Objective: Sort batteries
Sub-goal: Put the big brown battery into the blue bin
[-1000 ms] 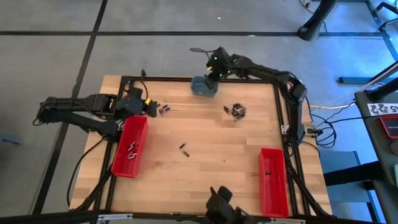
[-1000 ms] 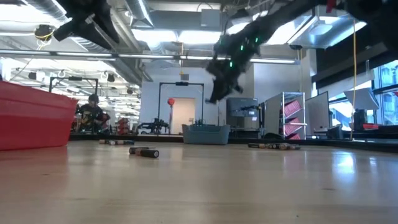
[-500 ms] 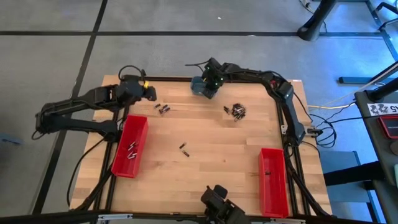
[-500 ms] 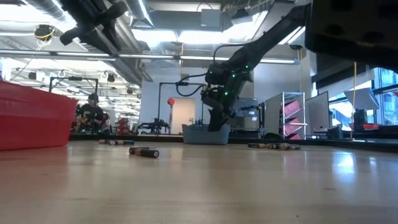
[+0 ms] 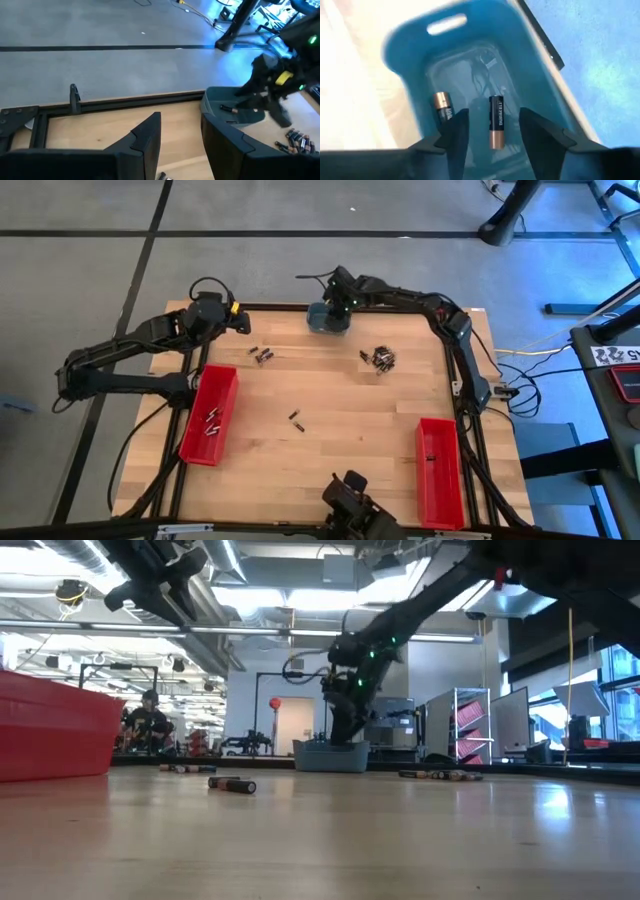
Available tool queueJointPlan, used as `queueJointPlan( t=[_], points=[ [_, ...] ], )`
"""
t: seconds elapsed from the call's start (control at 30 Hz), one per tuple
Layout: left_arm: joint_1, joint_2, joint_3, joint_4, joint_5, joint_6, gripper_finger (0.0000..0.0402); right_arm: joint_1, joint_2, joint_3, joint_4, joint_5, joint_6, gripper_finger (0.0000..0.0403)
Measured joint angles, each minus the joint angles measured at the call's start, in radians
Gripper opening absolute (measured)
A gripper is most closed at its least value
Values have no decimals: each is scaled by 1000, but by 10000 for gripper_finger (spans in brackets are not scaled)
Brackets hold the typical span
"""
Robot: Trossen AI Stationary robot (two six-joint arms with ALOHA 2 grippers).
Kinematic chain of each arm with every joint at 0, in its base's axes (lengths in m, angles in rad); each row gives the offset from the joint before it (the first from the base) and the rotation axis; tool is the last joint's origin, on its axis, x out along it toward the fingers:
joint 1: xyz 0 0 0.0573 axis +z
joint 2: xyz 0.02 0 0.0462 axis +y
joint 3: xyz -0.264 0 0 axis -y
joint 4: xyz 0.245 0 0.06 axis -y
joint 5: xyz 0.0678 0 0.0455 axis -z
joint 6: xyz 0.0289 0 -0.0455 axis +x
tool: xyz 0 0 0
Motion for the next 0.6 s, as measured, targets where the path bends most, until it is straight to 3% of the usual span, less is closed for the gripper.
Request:
queueJointPlan(
  t=[0.17,0.3,0.47,0.6],
  points=[
    [0,0,0,0,1,-6,129,-7,-52,189,-276,-18,-82,187],
    [0,0,0,4,2,-8,129,-16,-158,232,-434,-90,-201,188],
    [0,0,0,5,2,-10,129,-33,-280,88,-509,-334,-235,188],
    [0,0,0,5,2,-10,129,-21,-371,-152,-501,-318,-212,188]
  ],
)
